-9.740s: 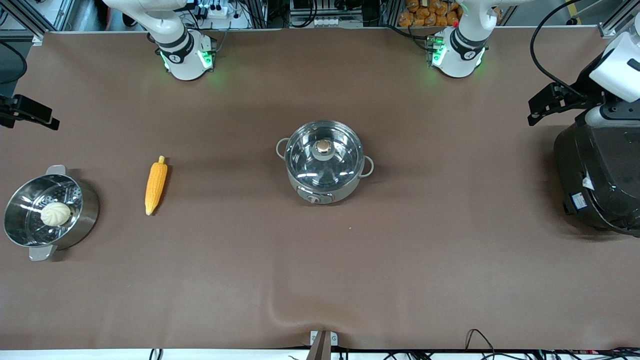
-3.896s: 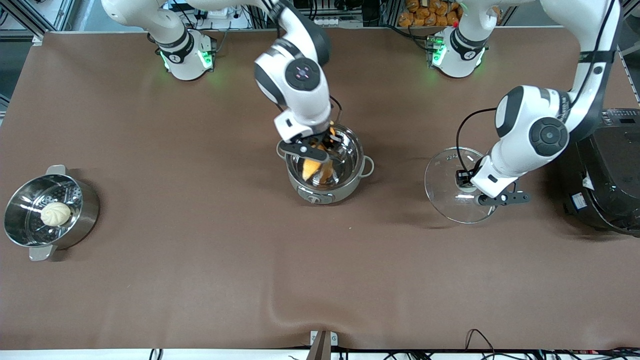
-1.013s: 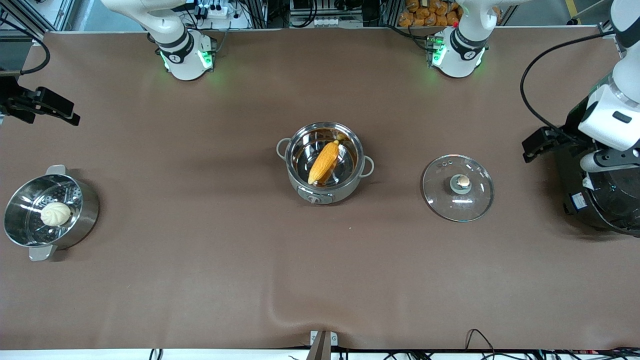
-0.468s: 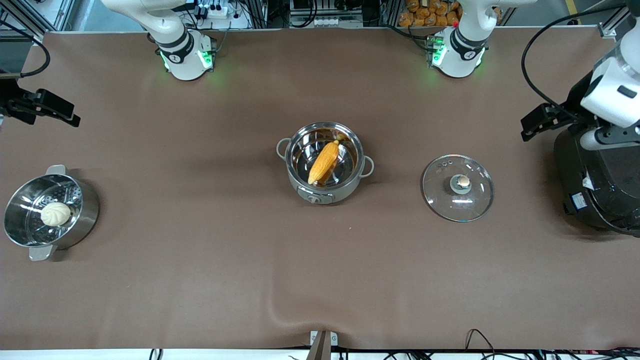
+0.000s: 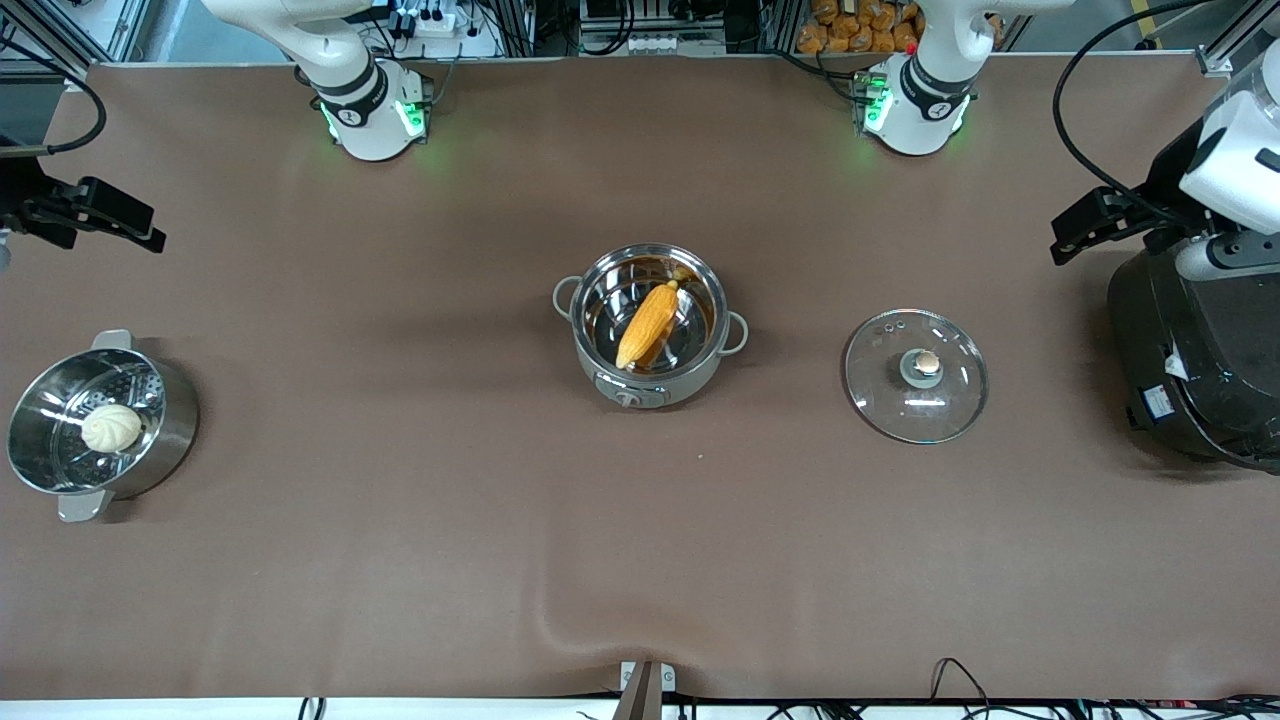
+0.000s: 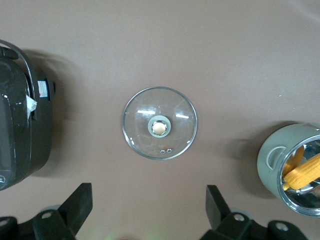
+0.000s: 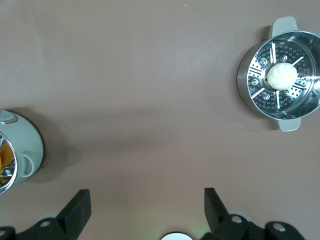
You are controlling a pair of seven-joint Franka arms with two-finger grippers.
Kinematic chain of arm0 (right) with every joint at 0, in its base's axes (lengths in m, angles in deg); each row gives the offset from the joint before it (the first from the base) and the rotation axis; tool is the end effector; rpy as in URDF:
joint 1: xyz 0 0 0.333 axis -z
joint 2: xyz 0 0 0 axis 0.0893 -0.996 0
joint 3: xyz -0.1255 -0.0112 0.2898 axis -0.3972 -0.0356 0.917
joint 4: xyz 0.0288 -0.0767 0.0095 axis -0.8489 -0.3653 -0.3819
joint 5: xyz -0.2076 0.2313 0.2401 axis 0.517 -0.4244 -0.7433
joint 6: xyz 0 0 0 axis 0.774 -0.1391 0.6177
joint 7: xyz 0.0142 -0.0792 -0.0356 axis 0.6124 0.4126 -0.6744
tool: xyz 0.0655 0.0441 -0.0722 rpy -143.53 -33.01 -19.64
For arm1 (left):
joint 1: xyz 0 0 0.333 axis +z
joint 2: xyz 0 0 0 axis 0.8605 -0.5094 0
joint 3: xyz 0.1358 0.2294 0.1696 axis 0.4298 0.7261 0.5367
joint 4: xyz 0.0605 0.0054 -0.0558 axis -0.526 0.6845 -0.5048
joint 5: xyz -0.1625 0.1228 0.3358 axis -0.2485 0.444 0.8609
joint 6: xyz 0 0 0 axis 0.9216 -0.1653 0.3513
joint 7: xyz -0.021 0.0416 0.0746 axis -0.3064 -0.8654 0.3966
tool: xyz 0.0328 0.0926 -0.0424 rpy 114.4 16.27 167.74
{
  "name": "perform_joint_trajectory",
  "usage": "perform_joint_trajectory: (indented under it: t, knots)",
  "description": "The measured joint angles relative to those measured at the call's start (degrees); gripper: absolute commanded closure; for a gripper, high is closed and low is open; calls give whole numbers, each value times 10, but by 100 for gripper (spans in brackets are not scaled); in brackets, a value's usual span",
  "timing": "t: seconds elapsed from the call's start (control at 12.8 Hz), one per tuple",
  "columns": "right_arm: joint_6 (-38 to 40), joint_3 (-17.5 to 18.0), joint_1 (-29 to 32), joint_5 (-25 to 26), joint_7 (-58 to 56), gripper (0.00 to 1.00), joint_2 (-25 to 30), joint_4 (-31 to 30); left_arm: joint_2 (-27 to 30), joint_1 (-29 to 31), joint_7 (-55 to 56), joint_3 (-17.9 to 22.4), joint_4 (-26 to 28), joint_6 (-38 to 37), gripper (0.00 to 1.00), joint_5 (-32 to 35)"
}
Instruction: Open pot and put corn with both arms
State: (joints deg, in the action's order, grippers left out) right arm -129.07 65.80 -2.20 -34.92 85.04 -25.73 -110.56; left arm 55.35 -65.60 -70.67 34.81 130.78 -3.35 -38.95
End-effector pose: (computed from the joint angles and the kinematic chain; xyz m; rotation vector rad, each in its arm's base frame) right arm 0.5462 0.0053 0.6580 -3.1056 0.1103 0.1207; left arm 0.5518 -0.0782 0.6487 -3.1309 -0.1768 0.0231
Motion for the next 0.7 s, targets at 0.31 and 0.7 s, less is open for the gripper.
perform_joint_trajectory:
  t: [0.31,0.7]
  knots:
    - [0,0,0,0,-17,0,0,0,13,1,-3,5,46,24,0,0]
    - [0,0,0,0,-17,0,0,2,21,2,-17,11,58,38,0,12]
